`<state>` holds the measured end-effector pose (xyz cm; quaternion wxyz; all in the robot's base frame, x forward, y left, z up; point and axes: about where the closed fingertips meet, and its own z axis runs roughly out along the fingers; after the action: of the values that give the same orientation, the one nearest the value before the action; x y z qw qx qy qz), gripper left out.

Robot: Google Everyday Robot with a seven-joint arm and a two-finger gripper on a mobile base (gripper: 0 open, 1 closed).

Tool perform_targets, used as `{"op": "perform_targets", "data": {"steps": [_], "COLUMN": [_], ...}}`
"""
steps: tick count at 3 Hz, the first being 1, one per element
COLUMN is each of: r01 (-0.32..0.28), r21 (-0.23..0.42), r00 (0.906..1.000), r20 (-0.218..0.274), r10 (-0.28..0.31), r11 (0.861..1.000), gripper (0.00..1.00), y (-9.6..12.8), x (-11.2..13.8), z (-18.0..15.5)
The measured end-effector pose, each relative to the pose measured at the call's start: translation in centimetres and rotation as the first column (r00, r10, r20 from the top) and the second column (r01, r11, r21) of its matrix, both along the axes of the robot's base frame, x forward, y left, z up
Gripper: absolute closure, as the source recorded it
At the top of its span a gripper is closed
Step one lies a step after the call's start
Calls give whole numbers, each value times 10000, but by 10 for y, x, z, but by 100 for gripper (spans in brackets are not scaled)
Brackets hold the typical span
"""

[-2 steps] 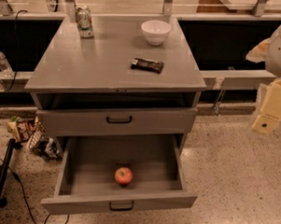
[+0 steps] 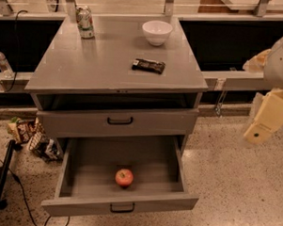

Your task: Pick apple from middle drawer and place on counter

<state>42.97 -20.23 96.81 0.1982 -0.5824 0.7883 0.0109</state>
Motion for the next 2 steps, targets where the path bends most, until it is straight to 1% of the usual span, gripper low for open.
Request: {"op": "perform_targets", "data": {"steps": [1, 2], "r01": [590, 950], "r21": [1635, 2908], "r00": [9977, 9934], "r20": [242, 343], "r10": [-637, -1096], "r11": [9848, 9521], "gripper": [0, 0], "y": [15, 37], "x": [-29, -42], "z": [-20, -58]}}
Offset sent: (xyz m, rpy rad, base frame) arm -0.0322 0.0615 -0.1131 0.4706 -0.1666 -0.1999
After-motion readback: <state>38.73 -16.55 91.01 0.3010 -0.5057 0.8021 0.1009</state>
